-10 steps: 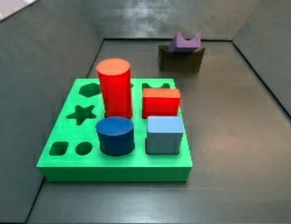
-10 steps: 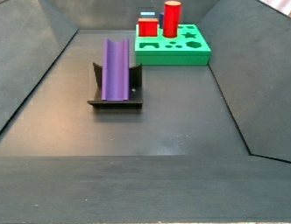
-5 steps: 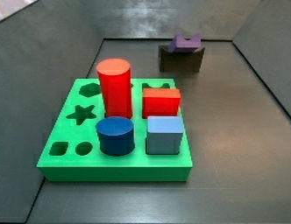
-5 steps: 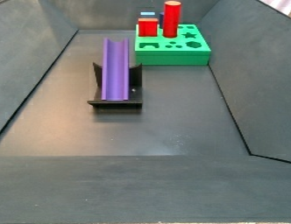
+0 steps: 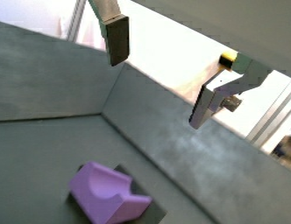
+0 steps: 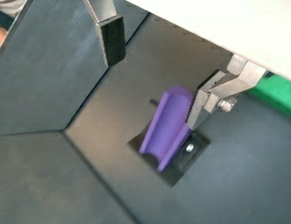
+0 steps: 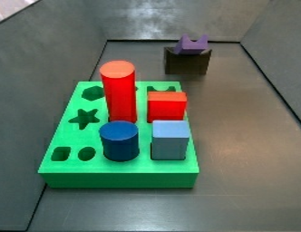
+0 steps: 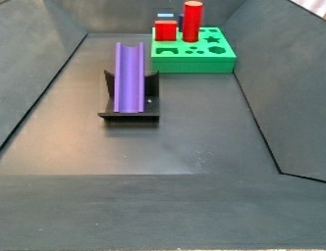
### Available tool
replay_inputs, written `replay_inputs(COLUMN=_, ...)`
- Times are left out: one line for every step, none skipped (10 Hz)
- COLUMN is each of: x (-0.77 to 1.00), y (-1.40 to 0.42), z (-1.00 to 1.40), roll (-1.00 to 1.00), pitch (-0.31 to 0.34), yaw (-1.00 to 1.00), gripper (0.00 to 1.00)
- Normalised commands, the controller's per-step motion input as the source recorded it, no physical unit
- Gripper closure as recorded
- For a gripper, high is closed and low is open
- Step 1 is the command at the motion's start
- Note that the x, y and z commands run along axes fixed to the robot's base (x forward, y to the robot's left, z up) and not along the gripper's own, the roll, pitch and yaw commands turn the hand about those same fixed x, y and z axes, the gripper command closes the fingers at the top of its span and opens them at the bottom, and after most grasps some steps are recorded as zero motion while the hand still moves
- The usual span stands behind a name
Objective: Pick up the arch object. Move up. Place the arch object on the fixture. Regrasp the arch object. Move to above the board. Insert the arch object.
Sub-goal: Regrasp the arch object.
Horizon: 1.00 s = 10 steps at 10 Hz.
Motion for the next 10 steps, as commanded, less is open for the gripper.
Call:
replay_inputs(x=0.10, y=-0.05, z=-0.01, roll=0.98, pitch=0.213, yaw=0.17, gripper=0.00)
replay_inputs(x=0.10, y=-0.05, z=0.00, roll=0.84, pitch=0.199, yaw=0.19, gripper=0.00)
replay_inputs(x=0.11, y=-0.05, z=-0.01, roll=0.58, pitch=0.164, yaw=0.21, gripper=0.00)
replay_inputs(x=0.10, y=-0.05, z=-0.01, roll=0.40, pitch=0.134, yaw=0.22, gripper=0.00)
replay_inputs(x=0.09, y=-0.03, z=0.01, roll=0.24, pitch=0.087, yaw=0.23, gripper=0.00)
replay_inputs(x=0.08, y=-0.04, z=0.00, roll=0.21, pitch=0.060, yaw=0.22, gripper=0.00)
replay_inputs(x=0.08, y=-0.04, z=-0.01, roll=0.18, pitch=0.015, yaw=0.21, gripper=0.00)
replay_inputs(x=0.03, y=0.05, z=-1.00, roll=0.19, pitch=-0.045, yaw=0.18, gripper=0.00)
replay_inputs(x=0.04, y=0.05, z=-1.00, roll=0.17, pitch=-0.070, yaw=0.13, gripper=0.00)
replay_inputs(x=0.05, y=0.04, z=-1.00, roll=0.16, pitch=-0.091, yaw=0.11, gripper=0.00)
